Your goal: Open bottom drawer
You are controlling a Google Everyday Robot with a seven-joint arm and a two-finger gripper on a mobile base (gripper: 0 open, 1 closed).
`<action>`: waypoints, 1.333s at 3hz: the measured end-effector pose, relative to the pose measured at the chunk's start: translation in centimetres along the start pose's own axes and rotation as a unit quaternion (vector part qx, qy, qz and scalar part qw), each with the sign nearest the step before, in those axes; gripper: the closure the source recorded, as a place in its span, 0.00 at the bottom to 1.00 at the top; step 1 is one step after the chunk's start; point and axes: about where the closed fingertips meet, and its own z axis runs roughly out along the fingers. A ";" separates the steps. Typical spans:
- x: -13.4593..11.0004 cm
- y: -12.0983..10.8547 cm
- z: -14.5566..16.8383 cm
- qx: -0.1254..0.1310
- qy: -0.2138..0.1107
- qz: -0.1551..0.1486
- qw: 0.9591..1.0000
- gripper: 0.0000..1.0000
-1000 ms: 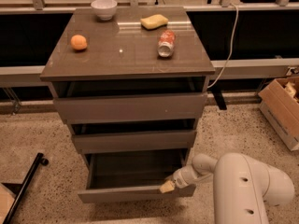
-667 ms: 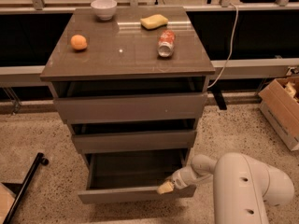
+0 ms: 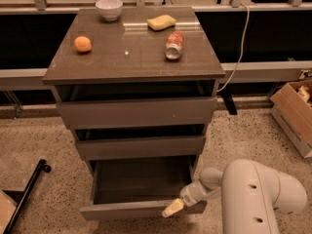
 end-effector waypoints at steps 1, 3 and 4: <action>2.7 1.5 0.5 -0.017 0.026 0.028 0.999 0.00; 4.2 3.0 0.8 -0.033 0.052 0.051 0.997 0.00; 4.2 3.0 0.8 -0.033 0.052 0.051 0.997 0.00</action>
Offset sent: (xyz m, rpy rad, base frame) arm -0.1189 -0.0050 -0.0080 -0.0403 0.3495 -0.0007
